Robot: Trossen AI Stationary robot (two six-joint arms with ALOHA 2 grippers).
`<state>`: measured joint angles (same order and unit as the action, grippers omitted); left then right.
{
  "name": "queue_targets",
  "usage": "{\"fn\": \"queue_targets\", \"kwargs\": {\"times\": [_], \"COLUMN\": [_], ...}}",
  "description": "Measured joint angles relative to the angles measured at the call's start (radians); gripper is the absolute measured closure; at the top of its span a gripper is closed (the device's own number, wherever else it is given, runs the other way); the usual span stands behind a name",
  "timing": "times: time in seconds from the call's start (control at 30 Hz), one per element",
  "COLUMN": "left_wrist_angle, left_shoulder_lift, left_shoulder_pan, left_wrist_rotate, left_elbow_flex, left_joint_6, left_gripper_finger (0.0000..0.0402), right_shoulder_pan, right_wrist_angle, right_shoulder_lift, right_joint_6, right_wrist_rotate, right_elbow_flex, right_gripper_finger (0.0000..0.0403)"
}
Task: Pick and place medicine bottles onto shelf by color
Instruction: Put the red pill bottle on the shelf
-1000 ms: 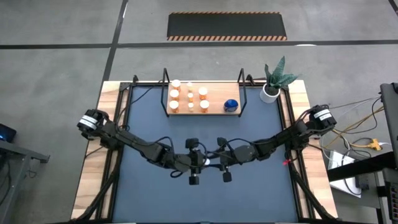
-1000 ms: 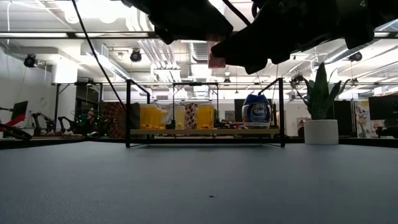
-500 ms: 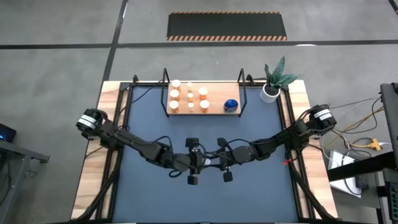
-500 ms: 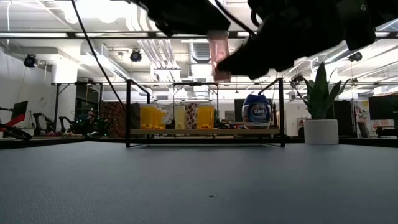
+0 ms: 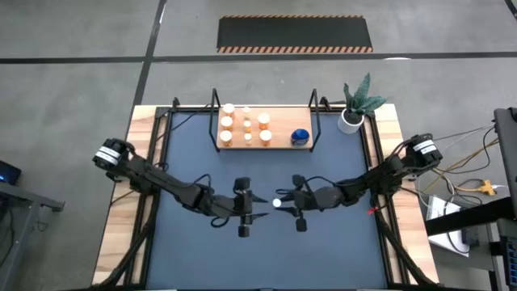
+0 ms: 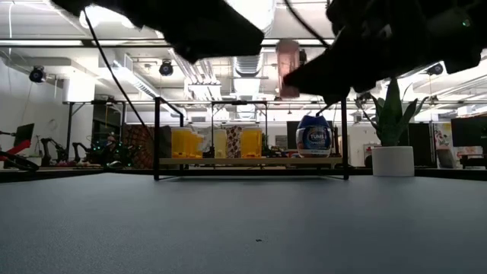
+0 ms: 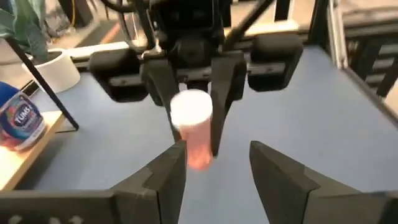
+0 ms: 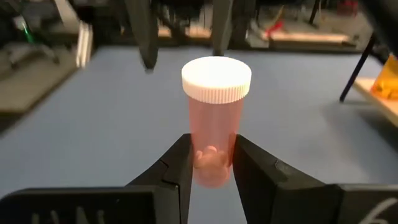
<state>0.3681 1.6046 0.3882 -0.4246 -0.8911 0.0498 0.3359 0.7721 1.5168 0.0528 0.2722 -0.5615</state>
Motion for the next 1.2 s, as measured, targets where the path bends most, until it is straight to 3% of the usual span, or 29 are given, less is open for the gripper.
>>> {"fn": "queue_targets", "kwargs": {"times": [0.17, 0.3, 0.8, 1.2], "left_wrist_angle": [0.392, 0.545, 0.676, 0.672], "left_shoulder_lift": [0.04, 0.087, 0.259, 0.259], "left_shoulder_pan": [-0.007, -0.023, -0.053, -0.053], "left_wrist_rotate": [-0.001, -0.002, -0.003, -0.004], "left_elbow_flex": [0.124, 0.155, 0.084, 0.087], "left_joint_6": [-0.003, -0.004, -0.007, -0.007], "left_gripper_finger": [0.0242, 0.0242, 0.0246, 0.0347], "right_shoulder_pan": [0.0, 0.0, 0.0, 0.0], "right_wrist_angle": [0.134, 0.141, 0.145, 0.143], "right_shoulder_lift": [0.013, 0.013, 0.013, 0.013], "right_joint_6": [-0.004, -0.013, -0.024, -0.025], "right_wrist_rotate": [0.001, 0.009, 0.009, 0.009], "right_elbow_flex": [0.039, 0.033, 0.03, 0.03], "right_gripper_finger": [0.0315, 0.0314, 0.0313, 0.0312]}}
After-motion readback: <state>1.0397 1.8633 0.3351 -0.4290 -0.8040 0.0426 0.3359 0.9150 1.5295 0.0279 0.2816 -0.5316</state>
